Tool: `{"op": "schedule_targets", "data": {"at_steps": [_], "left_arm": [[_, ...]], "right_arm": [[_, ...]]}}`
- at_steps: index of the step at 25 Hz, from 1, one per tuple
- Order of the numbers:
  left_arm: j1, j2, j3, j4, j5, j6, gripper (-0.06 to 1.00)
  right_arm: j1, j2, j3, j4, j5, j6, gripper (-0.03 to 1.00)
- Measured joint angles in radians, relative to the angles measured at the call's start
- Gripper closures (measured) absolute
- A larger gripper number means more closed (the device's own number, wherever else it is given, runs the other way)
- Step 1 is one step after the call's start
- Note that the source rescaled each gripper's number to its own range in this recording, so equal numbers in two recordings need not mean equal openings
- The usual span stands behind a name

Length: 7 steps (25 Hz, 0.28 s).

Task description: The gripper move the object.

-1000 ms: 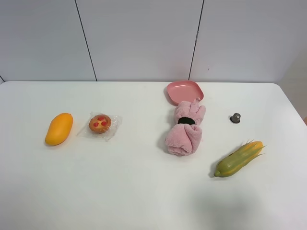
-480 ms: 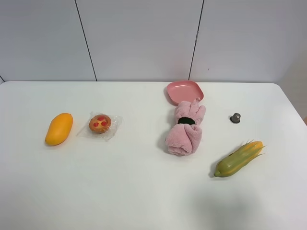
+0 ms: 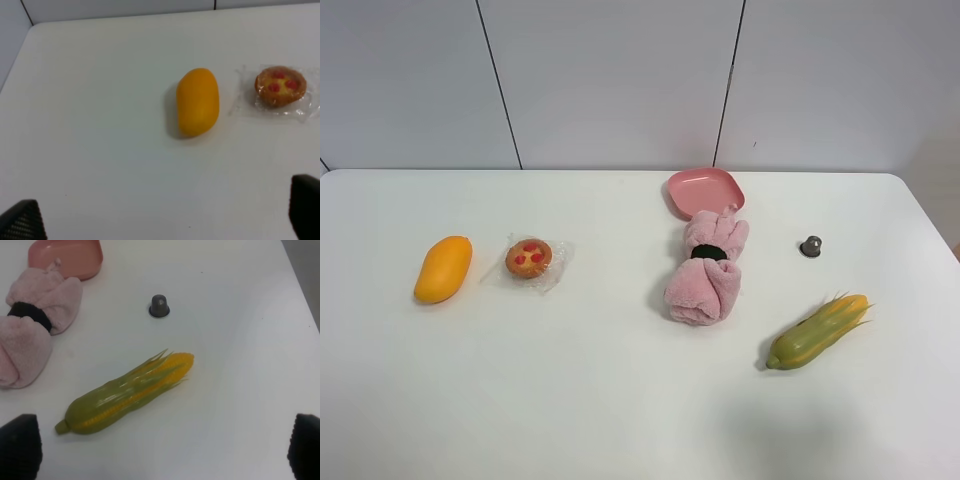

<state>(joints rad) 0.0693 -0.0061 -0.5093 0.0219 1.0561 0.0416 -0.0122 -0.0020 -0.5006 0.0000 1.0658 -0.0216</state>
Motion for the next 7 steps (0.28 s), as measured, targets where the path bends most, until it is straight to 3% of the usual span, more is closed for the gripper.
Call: {"op": "schedule_targets", "data": {"at_steps": [7], "left_arm": [[0.000, 0.000, 0.000, 0.000, 0.000, 0.000, -0.03]], "right_arm": [[0.000, 0.000, 0.000, 0.000, 0.000, 0.000, -0.03]]}}
